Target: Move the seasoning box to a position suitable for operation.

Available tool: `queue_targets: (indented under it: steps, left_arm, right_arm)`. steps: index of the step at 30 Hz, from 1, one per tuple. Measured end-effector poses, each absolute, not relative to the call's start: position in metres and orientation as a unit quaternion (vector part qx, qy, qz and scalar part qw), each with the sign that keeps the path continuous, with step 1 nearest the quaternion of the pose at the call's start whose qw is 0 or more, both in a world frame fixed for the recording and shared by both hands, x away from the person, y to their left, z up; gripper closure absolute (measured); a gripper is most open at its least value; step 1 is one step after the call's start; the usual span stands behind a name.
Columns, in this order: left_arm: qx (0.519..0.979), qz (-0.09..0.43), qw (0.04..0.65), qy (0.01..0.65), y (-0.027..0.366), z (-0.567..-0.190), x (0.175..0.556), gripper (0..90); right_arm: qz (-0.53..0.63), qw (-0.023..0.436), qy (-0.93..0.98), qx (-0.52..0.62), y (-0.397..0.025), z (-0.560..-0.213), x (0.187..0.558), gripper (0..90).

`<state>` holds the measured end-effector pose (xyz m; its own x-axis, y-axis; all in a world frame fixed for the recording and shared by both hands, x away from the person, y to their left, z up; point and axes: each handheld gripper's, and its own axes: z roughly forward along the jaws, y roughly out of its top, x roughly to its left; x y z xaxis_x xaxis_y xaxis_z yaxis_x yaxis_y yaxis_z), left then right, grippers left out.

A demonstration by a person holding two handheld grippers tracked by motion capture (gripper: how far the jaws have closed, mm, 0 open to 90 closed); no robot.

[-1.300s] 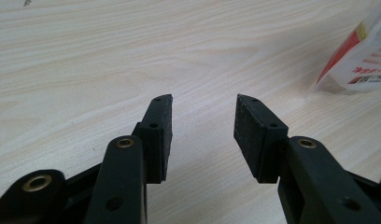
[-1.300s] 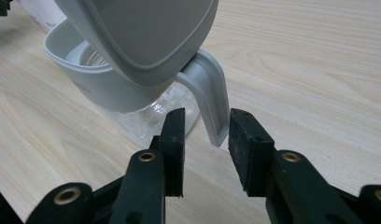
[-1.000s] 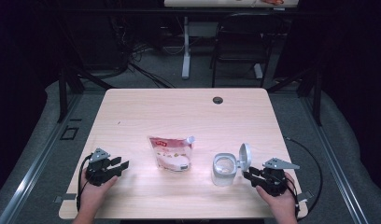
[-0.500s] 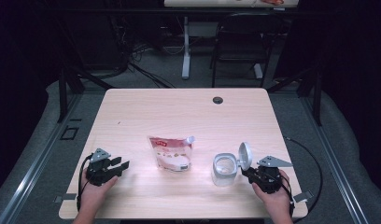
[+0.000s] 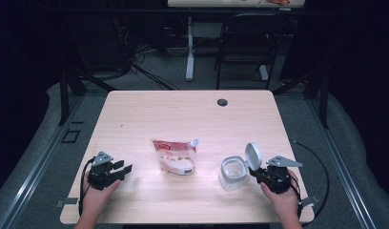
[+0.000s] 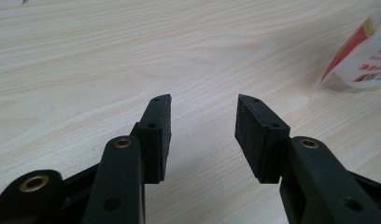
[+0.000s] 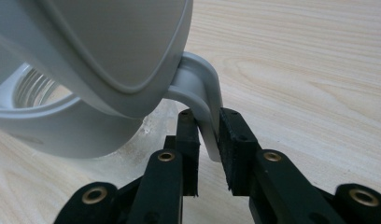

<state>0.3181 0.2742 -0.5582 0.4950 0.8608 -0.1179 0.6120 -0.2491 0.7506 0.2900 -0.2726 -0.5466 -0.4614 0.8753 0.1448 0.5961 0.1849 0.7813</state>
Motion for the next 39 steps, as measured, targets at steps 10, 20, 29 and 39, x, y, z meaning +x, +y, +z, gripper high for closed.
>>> queue_targets:
  steps: [10,20,29,39]
  left_arm:
    - [0.775,0.16,0.384,0.476,0.274,-0.559,0.318,55.0]
    - [0.774,0.161,0.386,0.476,0.274,-0.559,0.318,54.8]
    - [0.773,0.16,0.386,0.477,0.274,-0.558,0.318,54.7]
    - [0.775,0.161,0.386,0.474,0.273,-0.558,0.318,54.5]
  right_arm:
    - [0.431,0.159,0.729,0.507,-0.284,-0.547,0.294,75.4]
    - [0.427,0.18,0.724,0.51,-0.28,-0.543,0.289,78.6]
    - [0.431,0.181,0.723,0.508,-0.279,-0.543,0.297,78.4]
    - [0.434,0.174,0.73,0.498,-0.275,-0.54,0.311,77.6]
